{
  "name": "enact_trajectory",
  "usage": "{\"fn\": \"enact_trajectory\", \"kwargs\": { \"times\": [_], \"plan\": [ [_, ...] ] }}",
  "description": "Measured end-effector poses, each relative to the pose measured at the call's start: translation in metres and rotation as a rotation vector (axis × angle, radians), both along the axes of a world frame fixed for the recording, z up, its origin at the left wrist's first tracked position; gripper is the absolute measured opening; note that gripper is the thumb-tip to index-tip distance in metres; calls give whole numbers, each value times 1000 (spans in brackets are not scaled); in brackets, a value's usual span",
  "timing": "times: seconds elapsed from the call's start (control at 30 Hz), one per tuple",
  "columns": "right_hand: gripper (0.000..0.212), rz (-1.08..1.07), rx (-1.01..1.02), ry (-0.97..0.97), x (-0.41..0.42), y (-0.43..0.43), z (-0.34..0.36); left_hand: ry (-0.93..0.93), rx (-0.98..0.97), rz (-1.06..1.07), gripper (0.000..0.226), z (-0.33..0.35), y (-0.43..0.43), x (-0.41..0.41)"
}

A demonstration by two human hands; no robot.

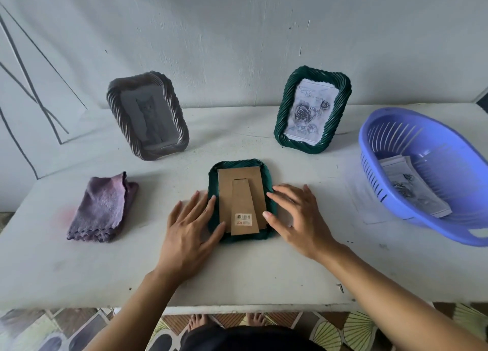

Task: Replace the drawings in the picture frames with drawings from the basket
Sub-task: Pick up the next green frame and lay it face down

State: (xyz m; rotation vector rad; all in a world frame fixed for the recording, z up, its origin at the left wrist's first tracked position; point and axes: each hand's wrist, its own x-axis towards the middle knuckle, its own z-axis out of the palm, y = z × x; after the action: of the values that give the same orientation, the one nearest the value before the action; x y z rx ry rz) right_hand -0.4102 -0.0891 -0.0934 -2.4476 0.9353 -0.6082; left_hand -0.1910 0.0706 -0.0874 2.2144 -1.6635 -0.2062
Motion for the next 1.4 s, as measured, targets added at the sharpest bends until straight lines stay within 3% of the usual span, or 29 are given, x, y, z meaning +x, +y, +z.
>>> {"fn": "enact_trajectory", "kwargs": {
  "times": [0.47, 1.07, 1.4],
  "plan": [
    [70, 25, 3, 19, -2, -1, 1, -90, 44, -69, 72, -5, 3, 1],
    [56, 54, -13, 90, -1, 2, 1, -89, 31, -91, 59, -11, 6, 4],
    [59, 38, 47, 42, -1, 2, -1, 31, -30, -53, 63, -9, 5, 5]
  ]
}}
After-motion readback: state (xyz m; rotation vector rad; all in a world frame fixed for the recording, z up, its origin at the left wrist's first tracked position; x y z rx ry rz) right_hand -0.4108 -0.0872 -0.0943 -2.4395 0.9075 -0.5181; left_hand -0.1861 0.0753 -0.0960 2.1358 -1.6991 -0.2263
